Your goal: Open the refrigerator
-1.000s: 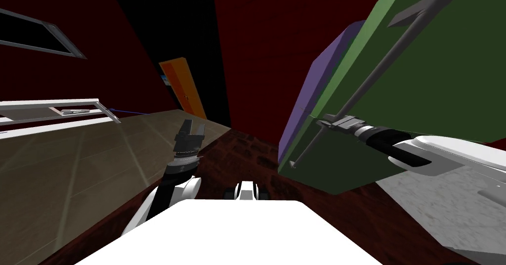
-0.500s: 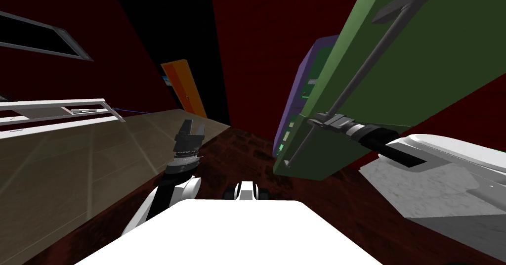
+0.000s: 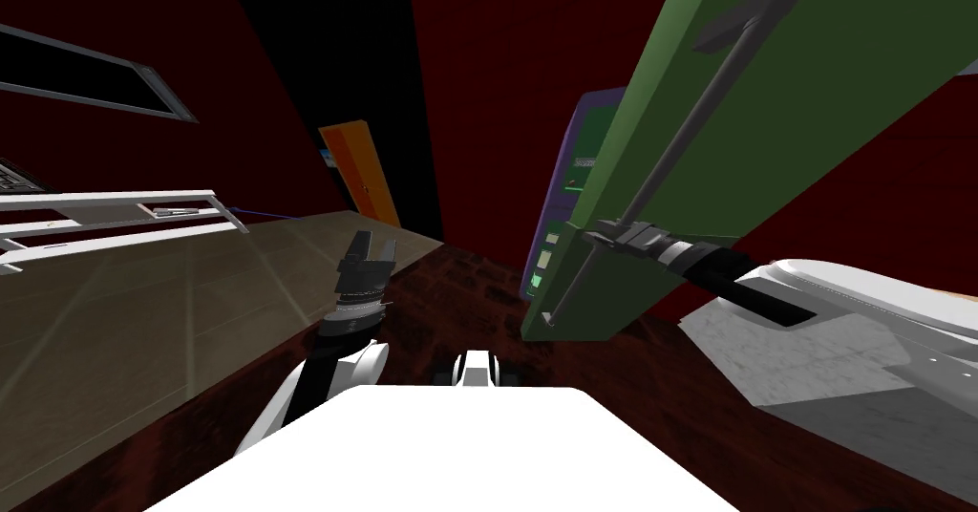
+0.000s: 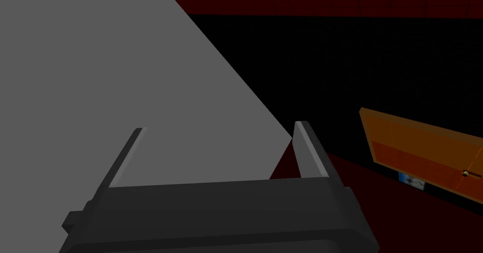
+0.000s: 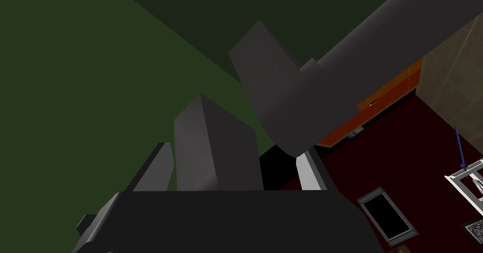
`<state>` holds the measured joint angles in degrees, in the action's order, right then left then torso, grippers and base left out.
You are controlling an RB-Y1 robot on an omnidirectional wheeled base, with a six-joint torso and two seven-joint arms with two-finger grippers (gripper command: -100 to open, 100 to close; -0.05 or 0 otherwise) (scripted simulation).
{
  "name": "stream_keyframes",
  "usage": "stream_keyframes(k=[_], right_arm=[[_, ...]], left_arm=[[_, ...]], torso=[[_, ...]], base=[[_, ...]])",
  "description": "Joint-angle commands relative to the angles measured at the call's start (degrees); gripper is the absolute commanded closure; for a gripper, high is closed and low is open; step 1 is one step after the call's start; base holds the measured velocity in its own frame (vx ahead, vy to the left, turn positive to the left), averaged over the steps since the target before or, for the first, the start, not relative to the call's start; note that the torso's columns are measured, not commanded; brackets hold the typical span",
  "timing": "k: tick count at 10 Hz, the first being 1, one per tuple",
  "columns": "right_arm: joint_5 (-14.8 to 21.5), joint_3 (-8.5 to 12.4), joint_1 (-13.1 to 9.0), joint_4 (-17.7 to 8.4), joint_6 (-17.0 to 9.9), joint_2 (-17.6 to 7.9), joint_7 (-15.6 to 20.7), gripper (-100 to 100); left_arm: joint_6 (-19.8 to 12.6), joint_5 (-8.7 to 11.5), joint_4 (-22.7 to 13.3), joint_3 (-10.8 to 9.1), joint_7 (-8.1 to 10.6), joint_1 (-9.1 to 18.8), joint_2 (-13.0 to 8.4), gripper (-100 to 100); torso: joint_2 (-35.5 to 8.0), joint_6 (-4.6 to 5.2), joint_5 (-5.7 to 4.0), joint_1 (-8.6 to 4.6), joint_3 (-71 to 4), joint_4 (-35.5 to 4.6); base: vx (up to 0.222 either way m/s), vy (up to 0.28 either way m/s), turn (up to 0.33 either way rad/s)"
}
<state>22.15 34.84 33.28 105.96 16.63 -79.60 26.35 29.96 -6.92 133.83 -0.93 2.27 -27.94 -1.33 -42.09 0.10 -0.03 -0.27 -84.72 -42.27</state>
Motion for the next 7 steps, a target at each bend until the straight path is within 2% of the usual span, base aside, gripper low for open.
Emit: stream_keyframes(k=[1,3,4,7], right_arm=[[-0.31,0.86,0.58,2.17,1.16,0.22,0.14,100],[-0.79,0.89,0.54,5.00,2.93,0.54,0.43,100],[-0.79,0.89,0.54,5.00,2.93,0.54,0.43,100],[-1.52,0.93,0.49,9.25,5.58,1.02,0.87,100]], left_arm=[[0.00,0.00,0.00,0.00,0.00,0.00,0.00,0],[0.00,0.00,0.00,0.00,0.00,0.00,0.00,0],[0.00,0.00,0.00,0.00,0.00,0.01,0.00,0],[0.00,0.00,-0.01,0.00,0.00,0.01,0.00,0]], torso=[[-0.23,0.06,-0.07,-0.08,0.17,-0.04],[-0.30,0.14,-0.05,-0.20,0.18,-0.14],[-0.46,0.20,-0.13,-0.32,0.30,-0.18],[-0.25,0.04,-0.09,-0.15,0.17,-0.07]], base=[[-0.137,-0.142,0.018],[-0.181,-0.188,0.017],[-0.167,-0.162,0.013],[-0.184,-0.211,0.000]])
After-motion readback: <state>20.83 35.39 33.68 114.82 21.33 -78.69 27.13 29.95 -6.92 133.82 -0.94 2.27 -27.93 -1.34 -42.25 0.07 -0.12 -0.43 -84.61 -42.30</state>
